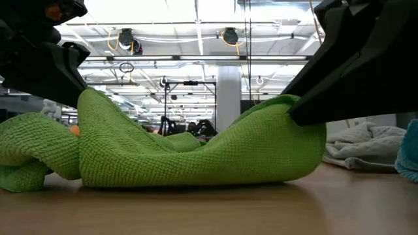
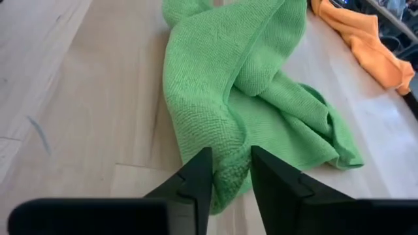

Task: Fold microfiber towels
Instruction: Fold the dark green microfiber cloth

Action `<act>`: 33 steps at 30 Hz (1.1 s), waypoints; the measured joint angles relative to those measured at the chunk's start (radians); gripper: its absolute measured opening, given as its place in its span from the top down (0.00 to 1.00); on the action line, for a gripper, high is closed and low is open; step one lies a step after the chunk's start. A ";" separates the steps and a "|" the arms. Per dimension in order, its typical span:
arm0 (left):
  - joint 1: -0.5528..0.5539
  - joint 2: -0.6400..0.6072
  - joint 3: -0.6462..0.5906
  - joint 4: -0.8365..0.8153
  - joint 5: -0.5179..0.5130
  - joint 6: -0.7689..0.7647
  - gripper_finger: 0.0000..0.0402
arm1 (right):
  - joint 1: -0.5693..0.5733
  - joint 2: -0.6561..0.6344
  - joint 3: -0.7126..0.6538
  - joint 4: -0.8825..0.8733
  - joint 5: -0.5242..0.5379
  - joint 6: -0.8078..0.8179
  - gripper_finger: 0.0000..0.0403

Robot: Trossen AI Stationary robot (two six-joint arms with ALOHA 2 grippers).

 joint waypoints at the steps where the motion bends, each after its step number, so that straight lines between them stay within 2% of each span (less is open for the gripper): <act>1: 0.000 0.000 0.000 0.000 0.000 0.000 0.99 | 0.000 0.000 0.000 -0.001 0.000 -0.007 0.77; 12: 0.000 0.000 0.000 0.000 0.000 -0.003 0.98 | 0.003 0.000 0.000 0.000 -0.008 -0.009 0.84; 25: 0.000 0.000 0.000 0.000 0.000 -0.003 0.98 | 0.003 -0.003 0.000 -0.003 -0.097 0.002 0.91; 33: 0.000 0.000 0.000 0.001 0.000 -0.002 0.97 | -0.002 -0.060 0.000 -0.056 -0.167 0.022 0.99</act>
